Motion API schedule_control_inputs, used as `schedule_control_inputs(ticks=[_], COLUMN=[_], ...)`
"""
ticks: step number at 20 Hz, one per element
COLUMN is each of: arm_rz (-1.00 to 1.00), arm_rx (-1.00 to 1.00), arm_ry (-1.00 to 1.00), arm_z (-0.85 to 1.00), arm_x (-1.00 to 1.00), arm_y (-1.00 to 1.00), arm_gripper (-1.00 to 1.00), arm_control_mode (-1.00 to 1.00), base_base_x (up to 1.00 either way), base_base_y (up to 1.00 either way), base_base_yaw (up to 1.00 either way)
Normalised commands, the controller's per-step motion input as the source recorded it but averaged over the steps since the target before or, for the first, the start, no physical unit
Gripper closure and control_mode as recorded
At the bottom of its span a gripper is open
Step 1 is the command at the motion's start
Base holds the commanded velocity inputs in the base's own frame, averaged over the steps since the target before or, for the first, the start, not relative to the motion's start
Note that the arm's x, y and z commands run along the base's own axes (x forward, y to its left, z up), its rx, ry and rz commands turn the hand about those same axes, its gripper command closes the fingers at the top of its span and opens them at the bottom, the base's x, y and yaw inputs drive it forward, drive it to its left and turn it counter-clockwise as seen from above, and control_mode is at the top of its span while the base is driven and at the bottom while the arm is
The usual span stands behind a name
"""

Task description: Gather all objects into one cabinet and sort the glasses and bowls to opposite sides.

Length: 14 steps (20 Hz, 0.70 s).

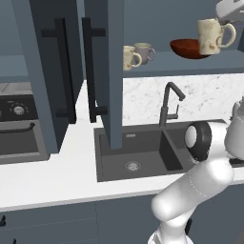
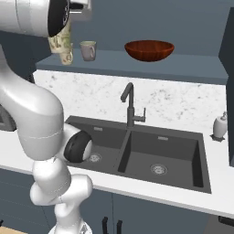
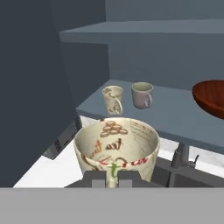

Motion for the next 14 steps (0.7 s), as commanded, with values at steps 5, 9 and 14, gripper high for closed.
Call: schedule_control_inputs(ticks=[5, 9, 14], arm_rz=[0.0, 0.0, 0.0], arm_rx=[0.01, 0.09, 0.12], arm_ry=[0.0, 0.0, -0.06], arm_z=[-0.68, -0.56, -0.66], arm_x=[0.99, 0.91, 0.93], arm_y=[0.17, 0.0, -0.06], arm_gripper=[1.0, 1.0, 1.0], arm_control_mode=[-1.0, -1.0, -1.0], base_base_x=[0.0, 0.0, 0.0], base_base_y=[0.0, 0.0, 0.0], base_base_yaw=[0.0, 0.0, 0.0])
